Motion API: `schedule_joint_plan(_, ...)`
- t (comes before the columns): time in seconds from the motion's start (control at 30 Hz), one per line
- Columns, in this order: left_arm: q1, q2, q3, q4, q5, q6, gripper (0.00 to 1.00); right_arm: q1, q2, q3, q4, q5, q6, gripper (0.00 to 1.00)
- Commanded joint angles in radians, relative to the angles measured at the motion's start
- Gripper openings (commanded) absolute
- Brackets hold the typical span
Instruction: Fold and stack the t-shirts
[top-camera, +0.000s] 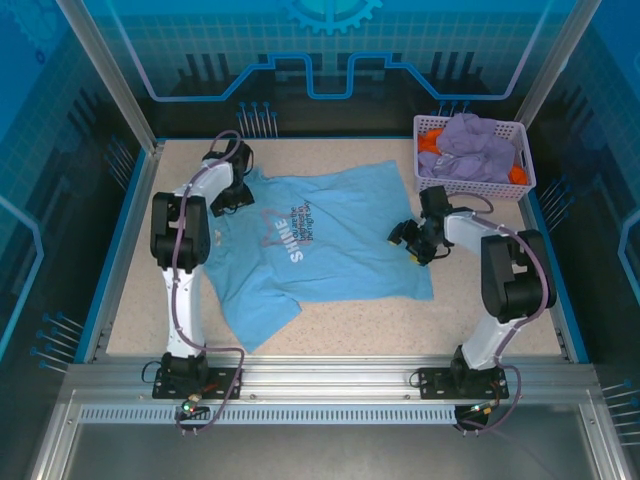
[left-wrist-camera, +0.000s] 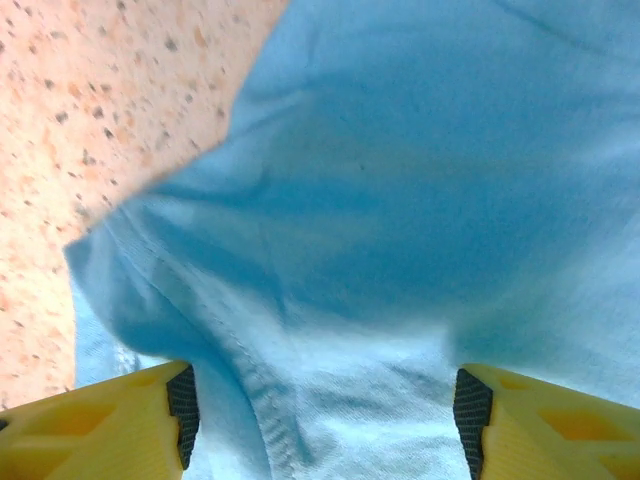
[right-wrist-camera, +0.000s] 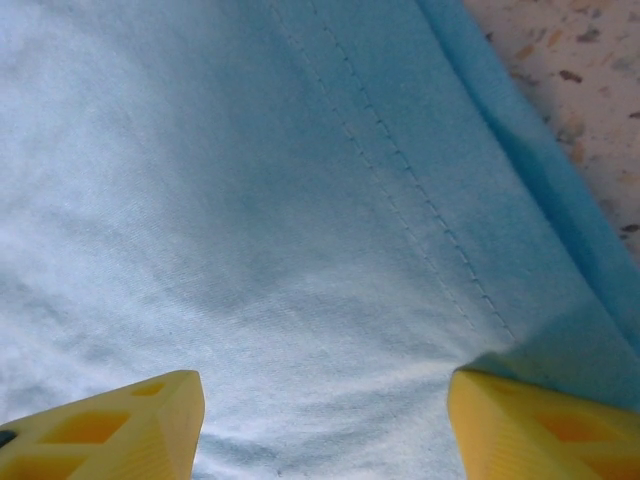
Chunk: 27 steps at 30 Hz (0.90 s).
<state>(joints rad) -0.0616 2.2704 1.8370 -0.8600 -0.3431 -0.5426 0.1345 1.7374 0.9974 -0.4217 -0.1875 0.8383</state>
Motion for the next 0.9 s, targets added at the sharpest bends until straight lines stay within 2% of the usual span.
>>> schedule_joint_plan(0.0, 0.001, -0.079, 0.011, -0.058, 0.021, 0.003, 0.72, -0.003, -0.080, -0.041, 0.012, 0.030, 0.012, 0.73)
schedule_joint_plan(0.07, -0.006, -0.166, -0.058, -0.029, 0.056, -0.039, 0.72, 0.027, -0.155, -0.061, 0.036, 0.057, -0.006, 0.76)
schedule_joint_plan(0.2, -0.059, -0.368, -0.328, 0.139, 0.175, -0.143, 0.59, 0.107, -0.285, -0.112, 0.081, 0.111, -0.048, 0.78)
schedule_joint_plan(0.3, -0.117, -0.451, -0.486, 0.233, 0.232, -0.218, 0.32, 0.144, -0.359, -0.212, 0.139, 0.118, -0.070, 0.76)
schedule_joint_plan(0.43, -0.139, -0.411, -0.559, 0.308, 0.280, -0.271, 0.10, 0.162, -0.406, -0.301, 0.220, 0.106, -0.099, 0.72)
schedule_joint_plan(0.57, -0.137, -0.315, -0.497, 0.299, 0.250, -0.280, 0.09, 0.157, -0.416, -0.311, 0.243, 0.108, -0.123, 0.69)
schedule_joint_plan(0.7, -0.119, -0.207, -0.353, 0.190, 0.167, -0.243, 0.10, 0.140, -0.425, -0.326, 0.253, 0.124, -0.104, 0.69)
schedule_joint_plan(0.87, -0.046, -0.145, -0.296, 0.143, 0.157, -0.227, 0.11, 0.055, -0.382, -0.367, 0.261, 0.069, -0.029, 0.71)
